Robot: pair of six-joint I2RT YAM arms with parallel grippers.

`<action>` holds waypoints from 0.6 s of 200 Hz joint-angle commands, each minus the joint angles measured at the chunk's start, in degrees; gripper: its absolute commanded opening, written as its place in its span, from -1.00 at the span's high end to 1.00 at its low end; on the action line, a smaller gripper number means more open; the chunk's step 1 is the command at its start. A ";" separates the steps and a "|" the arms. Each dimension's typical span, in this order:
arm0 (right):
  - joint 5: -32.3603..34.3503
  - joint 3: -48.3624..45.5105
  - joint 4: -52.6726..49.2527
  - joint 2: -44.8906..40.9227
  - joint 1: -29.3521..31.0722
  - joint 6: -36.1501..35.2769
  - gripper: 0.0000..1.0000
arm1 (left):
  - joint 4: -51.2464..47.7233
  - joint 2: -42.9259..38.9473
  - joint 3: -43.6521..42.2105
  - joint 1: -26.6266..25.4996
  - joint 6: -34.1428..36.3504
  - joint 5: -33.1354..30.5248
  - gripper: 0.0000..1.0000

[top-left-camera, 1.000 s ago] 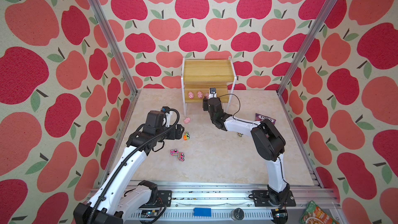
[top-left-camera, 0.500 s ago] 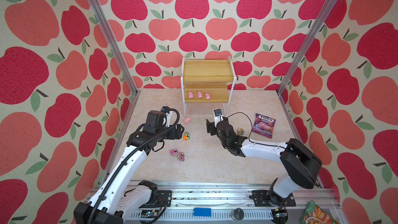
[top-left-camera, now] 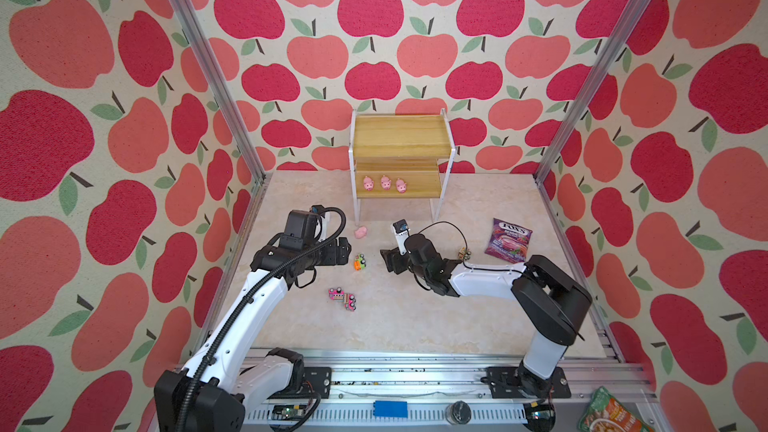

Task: Place and organize the plastic toys onto the shelf
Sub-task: 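Move the right gripper to the pink pig by the shelf leg and close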

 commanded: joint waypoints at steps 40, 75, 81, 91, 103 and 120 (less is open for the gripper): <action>-2.06 11.55 8.17 14.36 0.08 12.55 -0.52 | -1.05 1.55 -0.04 0.67 0.42 -0.57 -0.86; -3.02 15.78 11.00 19.67 -1.18 18.24 -0.49 | -0.87 1.67 0.07 0.72 0.34 0.19 -0.85; -3.09 16.20 11.74 20.33 -1.40 18.87 -0.48 | -0.80 1.63 0.09 0.66 0.33 0.45 -0.85; -3.35 16.82 12.83 21.34 -1.87 19.77 -0.48 | -0.74 1.63 0.08 0.67 0.25 0.66 -0.85; -3.72 17.53 13.79 22.34 -2.46 20.83 -0.47 | -0.69 1.64 0.07 0.65 0.25 0.85 -0.85; -4.35 18.73 14.73 23.78 -3.15 22.34 -0.47 | -0.69 1.61 0.05 0.72 0.26 1.12 -0.85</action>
